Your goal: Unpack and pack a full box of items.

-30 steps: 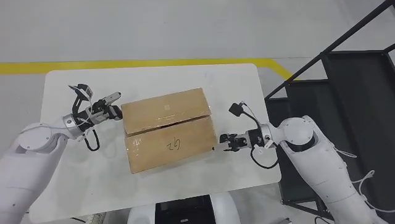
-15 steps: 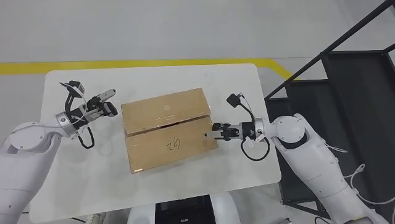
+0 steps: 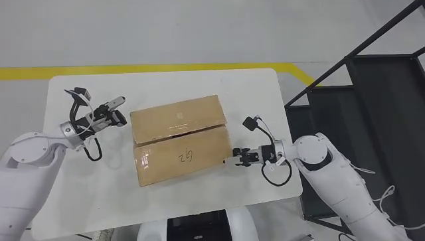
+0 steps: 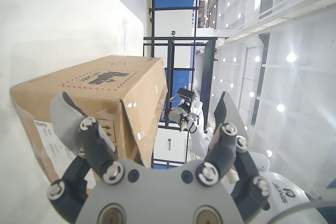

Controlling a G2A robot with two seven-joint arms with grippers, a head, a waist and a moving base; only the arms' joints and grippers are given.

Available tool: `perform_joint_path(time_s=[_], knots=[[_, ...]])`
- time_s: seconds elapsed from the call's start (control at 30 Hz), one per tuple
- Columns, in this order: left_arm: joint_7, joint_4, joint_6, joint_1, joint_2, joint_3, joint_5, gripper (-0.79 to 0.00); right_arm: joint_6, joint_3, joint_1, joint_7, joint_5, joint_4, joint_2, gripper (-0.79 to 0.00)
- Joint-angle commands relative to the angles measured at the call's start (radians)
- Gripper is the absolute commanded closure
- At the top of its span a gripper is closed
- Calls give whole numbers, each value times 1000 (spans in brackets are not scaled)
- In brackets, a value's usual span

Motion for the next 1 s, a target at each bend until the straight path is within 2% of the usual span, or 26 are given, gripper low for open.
perform_joint_path(time_s=[0.0, 0.2, 0.37, 0.5, 0.77, 0.97], knots=[[-1, -5, 5, 0, 0, -7, 6, -785, 0, -25, 10, -23, 16, -3, -5, -785], [1, -19, 18, 9, -2, -22, 22, -785, -15, -139, 79, -119, 11, 39, -34, -785], [-1, -28, 33, 16, -3, -36, 31, -785, -17, -191, 124, -140, -1, 86, -48, -785], [-2, -30, 39, 20, -4, -46, 39, -785, -16, -140, 127, -129, -23, 107, -36, -785], [44, -35, 13, -14, -12, -52, 90, -785, -1, 64, 79, -131, -43, 72, 6, -785], [156, -39, -40, -26, -17, -89, 122, -785, -67, 131, 62, -193, 53, 54, 9, -785]])
